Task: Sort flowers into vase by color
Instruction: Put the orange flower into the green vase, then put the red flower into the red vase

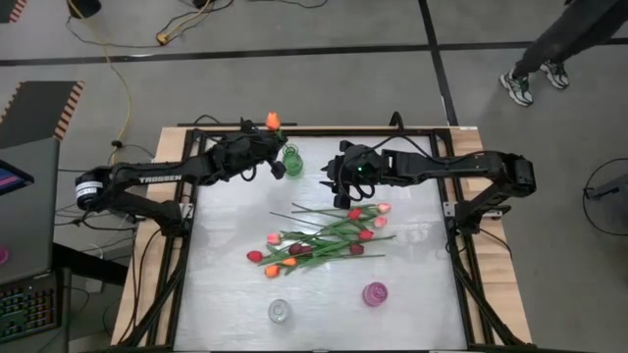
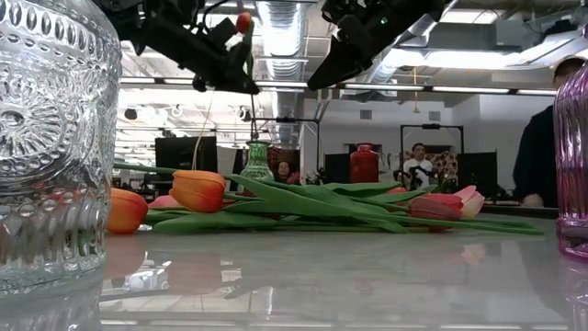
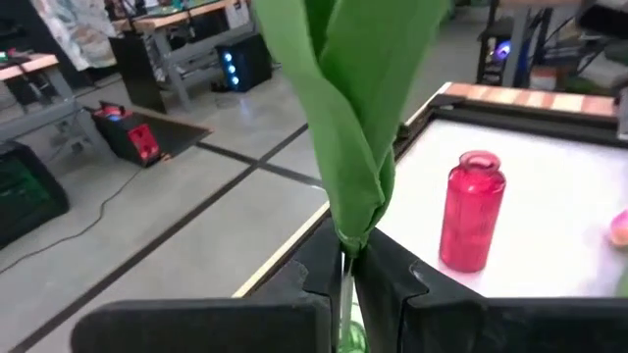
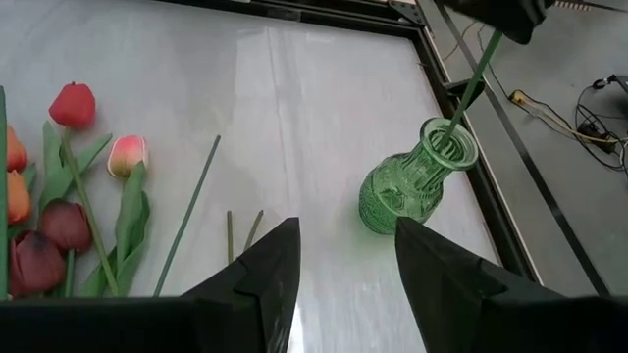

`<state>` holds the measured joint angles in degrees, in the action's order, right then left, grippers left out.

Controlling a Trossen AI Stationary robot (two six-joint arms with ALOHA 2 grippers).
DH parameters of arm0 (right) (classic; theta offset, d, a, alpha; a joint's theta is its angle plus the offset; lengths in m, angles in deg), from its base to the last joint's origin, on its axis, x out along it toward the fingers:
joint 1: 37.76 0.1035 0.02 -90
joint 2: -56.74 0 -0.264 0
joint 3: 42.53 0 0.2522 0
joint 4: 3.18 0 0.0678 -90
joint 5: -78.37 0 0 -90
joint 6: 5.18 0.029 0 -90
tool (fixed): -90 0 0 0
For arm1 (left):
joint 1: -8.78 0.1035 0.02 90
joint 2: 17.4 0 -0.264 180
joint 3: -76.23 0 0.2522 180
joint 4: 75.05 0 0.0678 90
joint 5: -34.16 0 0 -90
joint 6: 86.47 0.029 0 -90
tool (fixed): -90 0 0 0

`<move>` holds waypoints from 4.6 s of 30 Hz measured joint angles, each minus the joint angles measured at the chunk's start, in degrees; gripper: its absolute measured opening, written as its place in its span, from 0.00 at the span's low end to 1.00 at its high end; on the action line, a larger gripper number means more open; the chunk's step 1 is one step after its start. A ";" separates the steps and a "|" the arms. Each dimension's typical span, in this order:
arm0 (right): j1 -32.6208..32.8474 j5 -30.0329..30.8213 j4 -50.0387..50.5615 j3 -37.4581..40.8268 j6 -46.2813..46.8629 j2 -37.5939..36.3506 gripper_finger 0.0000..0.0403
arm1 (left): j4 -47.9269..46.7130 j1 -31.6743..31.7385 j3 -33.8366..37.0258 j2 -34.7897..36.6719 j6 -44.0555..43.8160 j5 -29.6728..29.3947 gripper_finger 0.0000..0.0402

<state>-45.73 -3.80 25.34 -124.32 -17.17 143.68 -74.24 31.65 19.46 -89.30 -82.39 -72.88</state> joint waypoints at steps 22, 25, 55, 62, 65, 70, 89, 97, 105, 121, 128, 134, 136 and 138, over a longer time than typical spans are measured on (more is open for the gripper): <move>0.00 -0.19 0.26 0.00 0.00 0.00 0.48 | -14.78 0.00 0.01 10.91 4.95 -0.31 0.41; 0.02 -0.19 0.26 0.00 0.00 0.00 0.48 | -18.42 0.00 0.01 13.40 4.95 -0.31 0.41; 8.57 -0.59 10.24 -0.04 11.15 0.50 0.48 | -24.45 -13.89 9.48 12.64 -5.45 21.11 0.41; 10.36 -0.65 10.32 -0.04 12.18 3.41 0.48 | -13.42 -17.24 14.99 12.64 -7.40 20.74 0.41; 10.86 -0.65 9.55 -0.07 12.17 5.74 0.48 | -9.70 -18.09 16.23 12.64 -7.40 20.44 0.41; 11.02 -0.68 8.77 -0.07 12.02 9.75 0.48 | -5.43 -19.45 17.02 12.61 -6.48 15.64 0.41; 10.95 -0.61 8.36 -0.02 12.02 12.17 0.48 | 4.07 -20.28 12.87 -9.75 2.59 11.62 0.41; 10.95 -0.59 8.27 -0.02 12.02 12.17 0.48 | 3.50 -20.28 9.32 -17.08 3.87 11.66 0.41; 10.95 -0.57 8.36 -0.02 12.02 12.17 0.48 | -2.04 -20.28 7.97 -17.96 3.41 12.08 0.41; 10.95 -0.54 8.34 -0.02 12.04 12.17 0.48 | -4.75 -20.28 7.97 -18.20 1.20 12.15 0.24; 11.18 -0.54 8.81 -0.02 12.17 11.51 0.48 | -4.81 -20.28 7.99 -18.20 0.82 12.22 0.05; 12.51 -0.47 11.25 0.00 12.13 8.31 0.48 | -4.55 -20.28 8.01 -18.20 0.50 12.87 0.01; 12.92 -0.40 12.28 0.00 12.13 6.56 0.48 | -4.61 -20.26 7.74 -18.20 -0.32 14.35 0.01; 13.30 -0.39 13.33 -0.02 12.19 4.55 0.48 | -4.66 -20.26 6.95 -18.20 -1.12 15.36 0.00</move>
<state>-32.44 -4.19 38.67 -124.34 -4.98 148.22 -78.90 11.39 26.40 -107.50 -83.51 -57.52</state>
